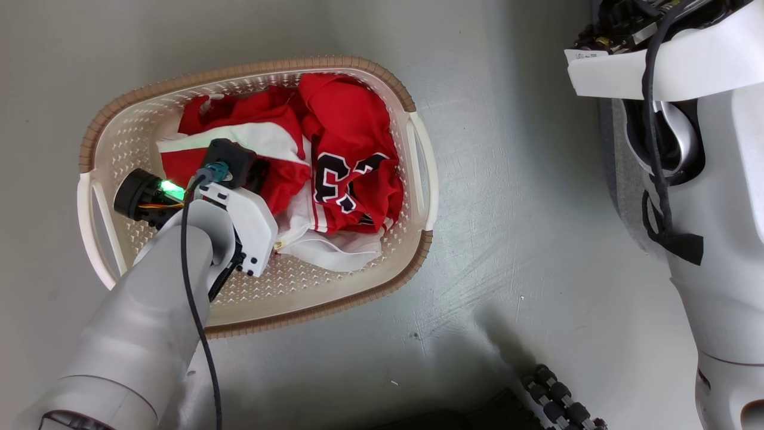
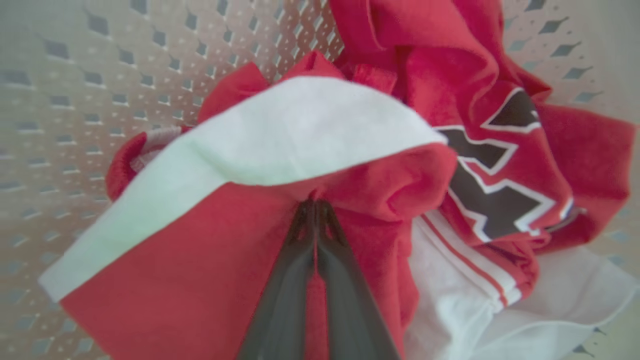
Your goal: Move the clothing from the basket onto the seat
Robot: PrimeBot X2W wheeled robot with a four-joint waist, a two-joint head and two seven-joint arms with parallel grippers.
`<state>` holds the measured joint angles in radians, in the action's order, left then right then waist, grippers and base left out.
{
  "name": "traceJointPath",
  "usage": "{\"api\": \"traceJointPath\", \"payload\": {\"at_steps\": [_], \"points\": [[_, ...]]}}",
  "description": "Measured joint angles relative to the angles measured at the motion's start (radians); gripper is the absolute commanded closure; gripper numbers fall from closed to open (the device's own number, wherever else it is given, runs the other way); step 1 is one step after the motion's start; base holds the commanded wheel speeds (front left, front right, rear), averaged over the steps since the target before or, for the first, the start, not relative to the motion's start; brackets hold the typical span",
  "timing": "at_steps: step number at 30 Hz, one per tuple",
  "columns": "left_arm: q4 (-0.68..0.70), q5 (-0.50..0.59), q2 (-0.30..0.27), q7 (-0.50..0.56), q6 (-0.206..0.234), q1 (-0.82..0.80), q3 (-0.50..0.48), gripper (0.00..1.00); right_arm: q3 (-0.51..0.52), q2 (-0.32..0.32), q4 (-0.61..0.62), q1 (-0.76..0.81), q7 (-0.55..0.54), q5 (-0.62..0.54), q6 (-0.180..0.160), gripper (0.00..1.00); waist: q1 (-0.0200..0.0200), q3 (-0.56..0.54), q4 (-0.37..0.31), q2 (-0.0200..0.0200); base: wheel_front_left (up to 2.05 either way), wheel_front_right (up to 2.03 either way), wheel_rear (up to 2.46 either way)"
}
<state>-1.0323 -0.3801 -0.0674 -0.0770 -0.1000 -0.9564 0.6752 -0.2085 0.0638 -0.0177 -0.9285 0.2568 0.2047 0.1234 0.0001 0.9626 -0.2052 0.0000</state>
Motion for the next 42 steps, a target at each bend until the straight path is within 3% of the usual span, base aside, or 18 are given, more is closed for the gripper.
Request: {"api": "traceJointPath", "payload": {"at_steps": [21, 42], "points": [[0.049, -0.111, 0.007, -0.149, -0.014, 0.046, -0.086, 1.00, 0.003, 0.002, -0.025, 0.002, 0.000, -0.011, 0.000, 0.00, 0.0000, -0.069, 0.036, 0.0000, 0.00, 0.00, 0.00], [0.168, -0.190, 0.024, -0.172, -0.019, 0.134, -0.151, 1.00, -0.008, 0.088, -0.080, 0.049, 0.000, -0.032, 0.000, 0.00, 0.0000, -0.214, 0.113, 0.0000, 0.00, 0.00, 0.00]]}}
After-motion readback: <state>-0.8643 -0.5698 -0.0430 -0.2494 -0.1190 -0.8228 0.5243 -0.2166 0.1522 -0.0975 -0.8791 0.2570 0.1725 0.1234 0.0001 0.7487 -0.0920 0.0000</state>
